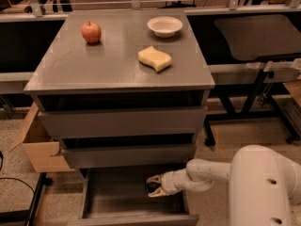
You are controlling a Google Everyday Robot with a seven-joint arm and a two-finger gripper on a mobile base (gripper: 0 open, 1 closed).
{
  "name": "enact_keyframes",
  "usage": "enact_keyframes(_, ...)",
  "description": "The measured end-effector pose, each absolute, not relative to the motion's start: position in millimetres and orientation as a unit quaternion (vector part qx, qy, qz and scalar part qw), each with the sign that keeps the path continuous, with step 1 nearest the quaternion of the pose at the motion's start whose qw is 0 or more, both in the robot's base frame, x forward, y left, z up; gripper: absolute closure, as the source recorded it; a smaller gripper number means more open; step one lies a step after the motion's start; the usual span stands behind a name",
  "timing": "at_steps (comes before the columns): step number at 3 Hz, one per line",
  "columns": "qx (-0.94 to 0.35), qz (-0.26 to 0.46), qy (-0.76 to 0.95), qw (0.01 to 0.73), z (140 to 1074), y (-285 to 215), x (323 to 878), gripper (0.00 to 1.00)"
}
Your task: Place rxbar blueberry into bottom drawer
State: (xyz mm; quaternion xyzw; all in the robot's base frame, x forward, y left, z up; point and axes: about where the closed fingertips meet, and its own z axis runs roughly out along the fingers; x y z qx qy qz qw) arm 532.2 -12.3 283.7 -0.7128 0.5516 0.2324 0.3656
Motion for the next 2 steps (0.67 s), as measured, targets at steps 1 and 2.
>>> enact_keyframes(1,-0.713,0.235,0.551,0.365,282.0,-9.9,530.6,0.81)
enact_keyframes(2,-0.713,0.236,0.55,0.365,281.3,-8.0,529.6,0.58)
